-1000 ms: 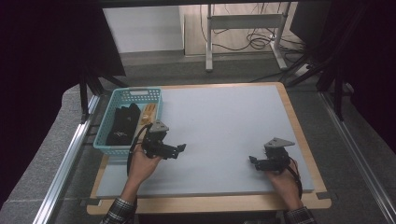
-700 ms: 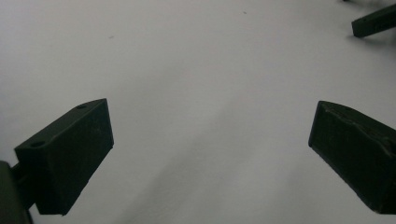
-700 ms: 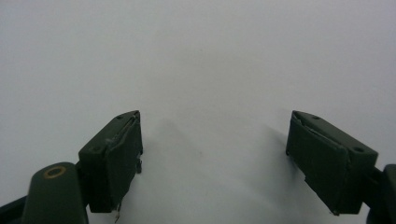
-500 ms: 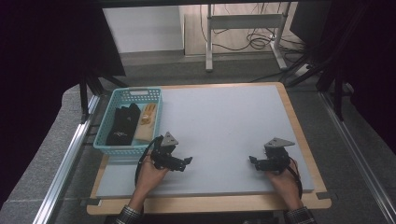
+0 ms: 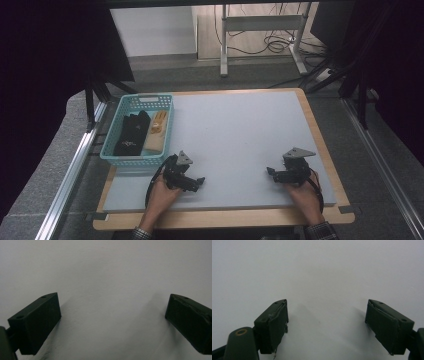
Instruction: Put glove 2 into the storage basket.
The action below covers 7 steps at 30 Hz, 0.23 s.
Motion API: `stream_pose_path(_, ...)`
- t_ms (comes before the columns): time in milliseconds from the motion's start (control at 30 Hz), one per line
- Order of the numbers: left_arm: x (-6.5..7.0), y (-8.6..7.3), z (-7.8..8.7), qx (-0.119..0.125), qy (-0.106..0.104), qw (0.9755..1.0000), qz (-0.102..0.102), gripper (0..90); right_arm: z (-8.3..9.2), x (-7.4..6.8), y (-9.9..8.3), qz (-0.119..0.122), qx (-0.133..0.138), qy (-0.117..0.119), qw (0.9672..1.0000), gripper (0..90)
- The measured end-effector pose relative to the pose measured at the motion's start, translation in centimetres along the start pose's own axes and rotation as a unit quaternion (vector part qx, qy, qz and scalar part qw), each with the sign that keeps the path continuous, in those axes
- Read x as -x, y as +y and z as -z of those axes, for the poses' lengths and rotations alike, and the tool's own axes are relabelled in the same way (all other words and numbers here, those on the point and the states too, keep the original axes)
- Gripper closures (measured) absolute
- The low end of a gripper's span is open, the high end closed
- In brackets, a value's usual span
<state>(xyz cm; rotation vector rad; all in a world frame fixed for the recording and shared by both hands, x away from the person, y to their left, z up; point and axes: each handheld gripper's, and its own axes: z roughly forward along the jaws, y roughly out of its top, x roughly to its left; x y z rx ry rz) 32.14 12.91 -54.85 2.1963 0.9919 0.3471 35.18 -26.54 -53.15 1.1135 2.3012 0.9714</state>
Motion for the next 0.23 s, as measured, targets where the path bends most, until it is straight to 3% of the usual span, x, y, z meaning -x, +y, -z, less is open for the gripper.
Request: stream_pose_path(233,-0.02,-0.03,-0.02,0.001,-0.001,1.0000,0.001,0.2,0.00,0.00,-0.02,-0.001,0.000,0.000,1.0000,18.1)
